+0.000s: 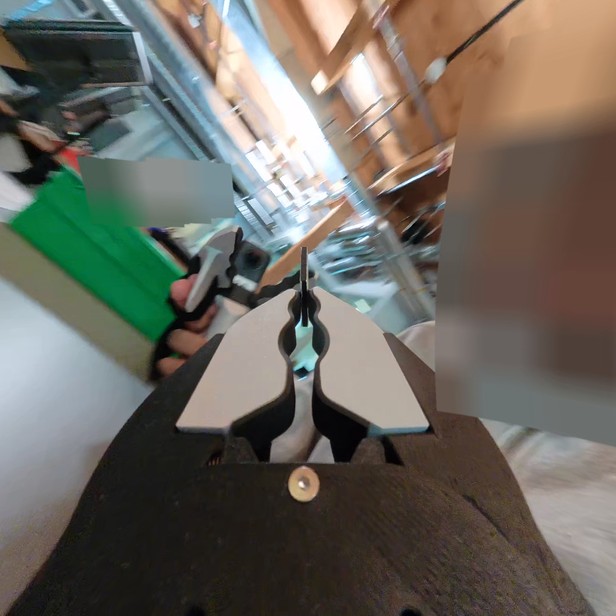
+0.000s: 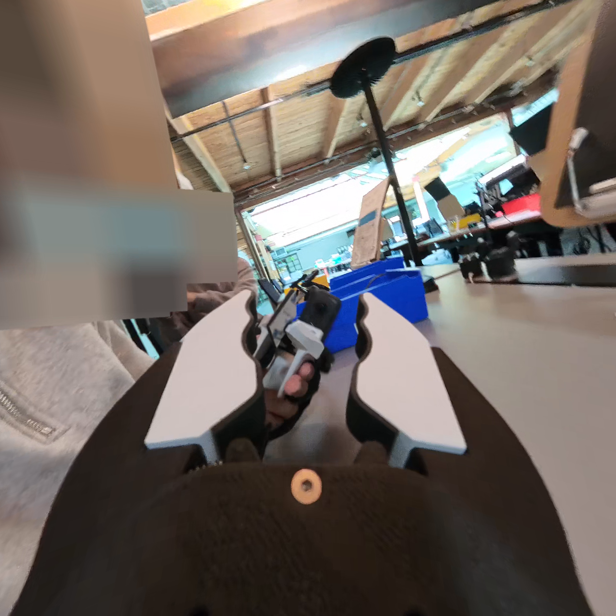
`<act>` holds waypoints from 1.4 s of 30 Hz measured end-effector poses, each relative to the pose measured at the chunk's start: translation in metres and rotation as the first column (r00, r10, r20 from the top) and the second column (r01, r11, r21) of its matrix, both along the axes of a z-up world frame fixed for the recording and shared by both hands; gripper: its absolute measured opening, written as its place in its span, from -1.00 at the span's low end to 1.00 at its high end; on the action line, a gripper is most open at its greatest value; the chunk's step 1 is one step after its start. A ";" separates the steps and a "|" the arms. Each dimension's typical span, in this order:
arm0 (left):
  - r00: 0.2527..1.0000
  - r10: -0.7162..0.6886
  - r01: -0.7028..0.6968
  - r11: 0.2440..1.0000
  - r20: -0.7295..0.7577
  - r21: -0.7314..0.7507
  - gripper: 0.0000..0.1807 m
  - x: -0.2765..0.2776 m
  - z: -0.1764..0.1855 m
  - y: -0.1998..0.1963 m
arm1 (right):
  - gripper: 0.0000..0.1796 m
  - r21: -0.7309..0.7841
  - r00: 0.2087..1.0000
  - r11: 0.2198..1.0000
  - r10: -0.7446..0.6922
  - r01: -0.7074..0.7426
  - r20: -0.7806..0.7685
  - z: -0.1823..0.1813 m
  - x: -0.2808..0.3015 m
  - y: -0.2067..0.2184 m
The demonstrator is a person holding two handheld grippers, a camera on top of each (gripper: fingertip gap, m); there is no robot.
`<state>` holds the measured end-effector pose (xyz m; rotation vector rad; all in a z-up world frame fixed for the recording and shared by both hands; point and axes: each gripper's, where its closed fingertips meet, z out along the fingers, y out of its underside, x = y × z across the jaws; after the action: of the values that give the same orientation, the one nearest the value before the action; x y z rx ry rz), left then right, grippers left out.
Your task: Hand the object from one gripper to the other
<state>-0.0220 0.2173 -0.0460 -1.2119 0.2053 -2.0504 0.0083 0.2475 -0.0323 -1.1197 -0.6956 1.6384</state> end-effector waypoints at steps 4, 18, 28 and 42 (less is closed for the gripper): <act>0.894 0.188 -0.120 0.975 -0.406 0.187 -0.97 -0.006 -0.028 0.015 | -0.46 -0.056 0.989 0.997 -0.038 0.047 0.141 -0.019 0.001 0.015; 0.784 0.171 -0.001 0.961 -0.596 0.275 -0.97 0.008 -0.052 0.003 | -0.95 -0.060 0.891 0.983 0.181 -0.172 0.416 -0.063 -0.028 -0.021; 0.846 0.193 -0.072 0.965 -0.496 0.253 -0.79 0.002 -0.040 0.010 | -0.96 -0.151 0.933 0.976 0.198 -0.159 0.301 -0.048 -0.023 -0.013; 0.873 0.189 -0.108 0.974 -0.450 0.198 -0.69 -0.003 -0.039 0.016 | -0.96 0.112 0.857 0.939 -0.344 0.326 0.383 0.029 0.062 0.047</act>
<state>-0.0251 0.2336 -0.0847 -1.5479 0.4870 -1.5456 0.0705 0.2941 -0.0030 -1.4736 -0.7380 1.1026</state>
